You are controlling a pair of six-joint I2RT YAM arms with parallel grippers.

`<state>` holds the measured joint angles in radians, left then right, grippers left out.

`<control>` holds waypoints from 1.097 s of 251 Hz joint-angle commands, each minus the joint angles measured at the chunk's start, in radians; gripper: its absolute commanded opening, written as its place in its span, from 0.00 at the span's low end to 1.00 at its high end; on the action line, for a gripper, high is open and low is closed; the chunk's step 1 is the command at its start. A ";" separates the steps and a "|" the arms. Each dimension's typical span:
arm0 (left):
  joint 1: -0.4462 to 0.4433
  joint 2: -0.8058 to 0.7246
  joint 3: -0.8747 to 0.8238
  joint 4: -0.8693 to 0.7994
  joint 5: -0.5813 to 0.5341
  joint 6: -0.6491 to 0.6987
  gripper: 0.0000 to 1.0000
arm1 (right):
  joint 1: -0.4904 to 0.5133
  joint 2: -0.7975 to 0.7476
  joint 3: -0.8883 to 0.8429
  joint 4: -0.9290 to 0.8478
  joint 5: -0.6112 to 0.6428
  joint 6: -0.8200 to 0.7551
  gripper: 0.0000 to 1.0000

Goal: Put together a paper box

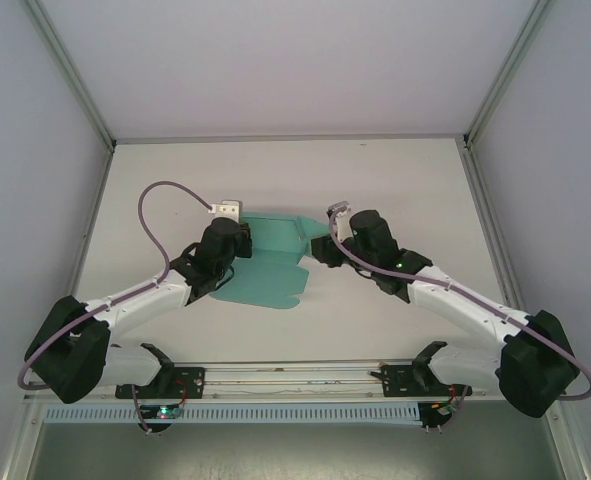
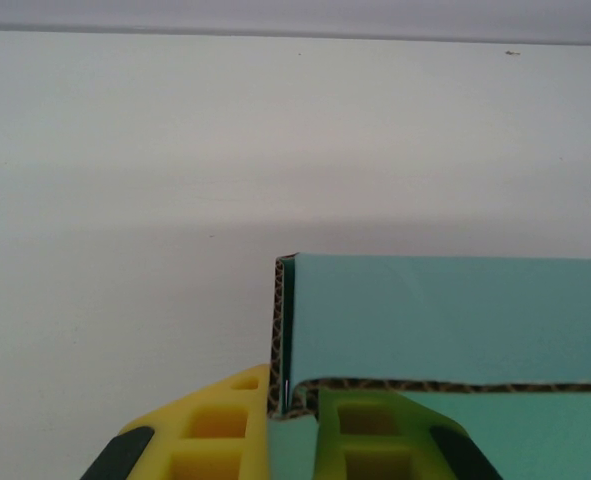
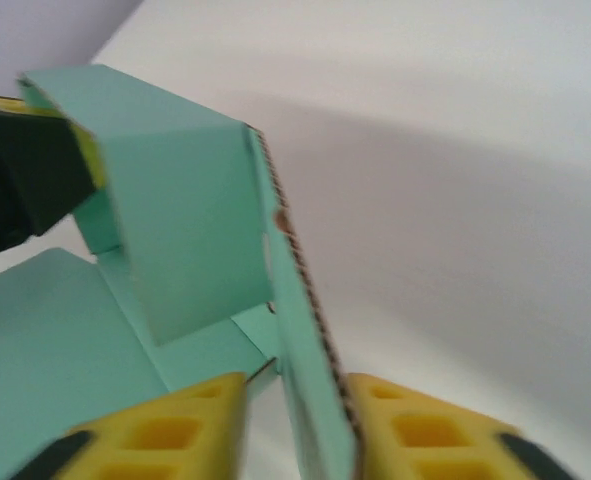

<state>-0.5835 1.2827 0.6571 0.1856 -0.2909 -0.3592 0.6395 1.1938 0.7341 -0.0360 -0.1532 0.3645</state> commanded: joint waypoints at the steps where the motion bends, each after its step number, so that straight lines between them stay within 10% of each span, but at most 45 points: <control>1: -0.011 -0.034 0.019 -0.004 0.003 0.006 0.00 | 0.008 0.044 0.045 -0.042 0.071 0.007 0.18; 21: -0.011 -0.038 0.021 -0.012 0.002 0.004 0.00 | 0.012 0.067 0.070 -0.069 0.128 0.013 0.00; 76: -0.011 -0.048 0.020 -0.018 -0.003 -0.001 0.00 | 0.043 0.122 0.157 -0.252 0.404 0.036 0.00; 275: -0.012 0.078 0.057 0.004 -0.016 -0.043 0.00 | 0.186 0.129 0.209 -0.013 -0.035 0.016 0.41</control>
<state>-0.5892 1.3590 0.6964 0.1684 -0.3042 -0.3897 0.8078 1.3037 0.9131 -0.1749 -0.0692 0.3870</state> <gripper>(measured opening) 0.086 0.385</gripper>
